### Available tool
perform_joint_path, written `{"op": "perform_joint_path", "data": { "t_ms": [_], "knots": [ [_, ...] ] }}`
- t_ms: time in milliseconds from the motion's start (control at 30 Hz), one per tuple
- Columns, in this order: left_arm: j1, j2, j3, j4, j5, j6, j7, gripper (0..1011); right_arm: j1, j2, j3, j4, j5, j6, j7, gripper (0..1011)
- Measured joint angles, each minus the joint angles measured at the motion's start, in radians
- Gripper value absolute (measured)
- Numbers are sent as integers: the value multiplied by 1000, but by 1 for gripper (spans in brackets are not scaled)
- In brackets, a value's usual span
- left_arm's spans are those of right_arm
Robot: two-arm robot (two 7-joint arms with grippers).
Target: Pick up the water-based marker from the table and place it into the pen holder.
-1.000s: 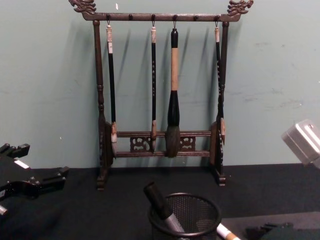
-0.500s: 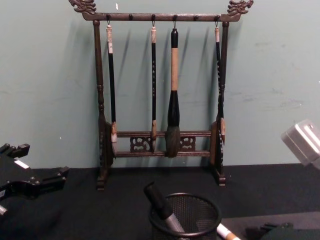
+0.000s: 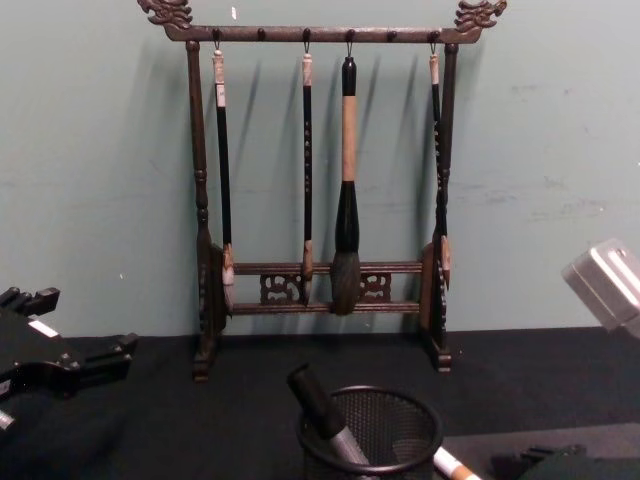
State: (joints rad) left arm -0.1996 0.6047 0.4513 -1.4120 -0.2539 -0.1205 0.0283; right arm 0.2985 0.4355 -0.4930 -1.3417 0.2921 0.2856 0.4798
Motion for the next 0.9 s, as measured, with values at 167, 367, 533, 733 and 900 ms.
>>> {"op": "perform_joint_path", "data": {
  "t_ms": [167,367,533,733,900],
  "knots": [
    [0,0,0,0,0,0,0,1001,0,0,0,0,0,0,0,1002],
    [0,0,0,0,0,0,0,1001,0,0,0,0,0,1,0,1002],
    [0,0,0,0,0,0,0,1001,0,0,0,0,0,1,0,978],
    [0,0,0,0,0,0,0,1001,0,0,0,0,0,1,0,837],
    [0,0,0,0,0,0,0,1001,0,0,0,0,0,1,0,682]
  ]
}}
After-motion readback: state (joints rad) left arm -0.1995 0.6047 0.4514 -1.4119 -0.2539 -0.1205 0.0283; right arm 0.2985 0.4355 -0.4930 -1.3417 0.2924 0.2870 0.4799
